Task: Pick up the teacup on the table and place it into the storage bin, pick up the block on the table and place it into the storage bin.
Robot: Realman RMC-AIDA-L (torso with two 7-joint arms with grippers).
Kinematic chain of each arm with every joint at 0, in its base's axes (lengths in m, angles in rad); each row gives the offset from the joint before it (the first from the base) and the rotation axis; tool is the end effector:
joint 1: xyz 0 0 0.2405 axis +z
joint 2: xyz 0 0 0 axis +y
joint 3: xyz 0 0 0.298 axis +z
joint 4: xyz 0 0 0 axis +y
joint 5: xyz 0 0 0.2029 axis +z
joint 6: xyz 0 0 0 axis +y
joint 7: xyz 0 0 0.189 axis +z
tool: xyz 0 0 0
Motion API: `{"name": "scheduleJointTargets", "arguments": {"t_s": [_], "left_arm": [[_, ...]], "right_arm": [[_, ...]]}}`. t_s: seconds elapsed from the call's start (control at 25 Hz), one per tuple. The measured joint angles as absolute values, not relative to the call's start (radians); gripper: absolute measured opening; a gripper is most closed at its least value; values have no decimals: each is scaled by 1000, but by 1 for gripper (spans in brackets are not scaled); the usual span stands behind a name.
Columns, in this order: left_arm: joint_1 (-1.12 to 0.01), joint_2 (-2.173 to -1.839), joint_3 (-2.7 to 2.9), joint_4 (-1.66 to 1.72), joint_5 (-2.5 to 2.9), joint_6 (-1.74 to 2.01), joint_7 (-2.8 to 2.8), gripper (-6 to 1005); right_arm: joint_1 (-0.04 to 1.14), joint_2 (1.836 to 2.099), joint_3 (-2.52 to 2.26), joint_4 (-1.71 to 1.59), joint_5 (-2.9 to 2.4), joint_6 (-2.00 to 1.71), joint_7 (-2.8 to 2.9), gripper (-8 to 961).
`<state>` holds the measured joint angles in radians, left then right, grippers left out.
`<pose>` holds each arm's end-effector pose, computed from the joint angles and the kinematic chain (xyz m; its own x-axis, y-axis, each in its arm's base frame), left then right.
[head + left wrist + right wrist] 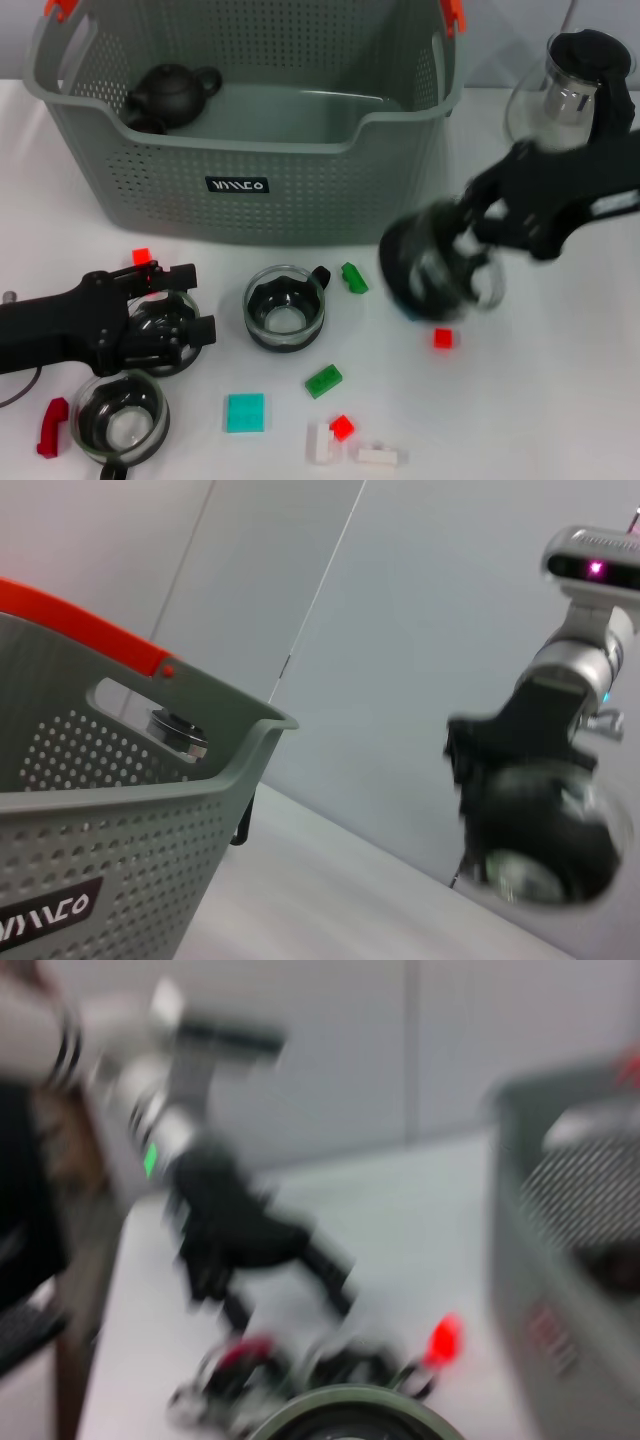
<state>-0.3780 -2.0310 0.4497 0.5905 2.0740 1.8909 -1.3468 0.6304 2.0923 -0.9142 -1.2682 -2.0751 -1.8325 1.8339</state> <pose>-0.3087 0.2786 -0.0209 0.6358 0.4339 0.6384 0.5432 -0.8391 0.0293 0.1647 0.3593 -0.0187 0.9543 -0.1734 -0.2435 -0.1905 -0.9805 -0.0482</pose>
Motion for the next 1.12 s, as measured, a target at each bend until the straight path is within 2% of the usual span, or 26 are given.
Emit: {"name": "scheduleJointTargets", "arguments": {"t_s": [0.2,0.36,0.6,0.88,1.12], "left_arm": [[-383,-2031,449,591,2073,1885,-1347,887],[-386,-2032,449,591,2063,1885,-1347,887],[-391,-2033,449,591,2061,1889,-1353,887],[-384,-2039,447,591,2059,1891,-1354,887],[-363,-2041,446,591,2059,1887,-1354,887]], "right_arm": [[613,2092,-744,-1333,-1909,-1788,1877,57],[680,2088,-749,-1364,-1831,-1679,1999,56],[892,2095,-856,-1372,-2127,-1394,2212,56],[1157,2104,-1005,-1078,-2551,-1111,2404,57],[1272,2102,-1044,-806,-2596,-925,2435,57]]}}
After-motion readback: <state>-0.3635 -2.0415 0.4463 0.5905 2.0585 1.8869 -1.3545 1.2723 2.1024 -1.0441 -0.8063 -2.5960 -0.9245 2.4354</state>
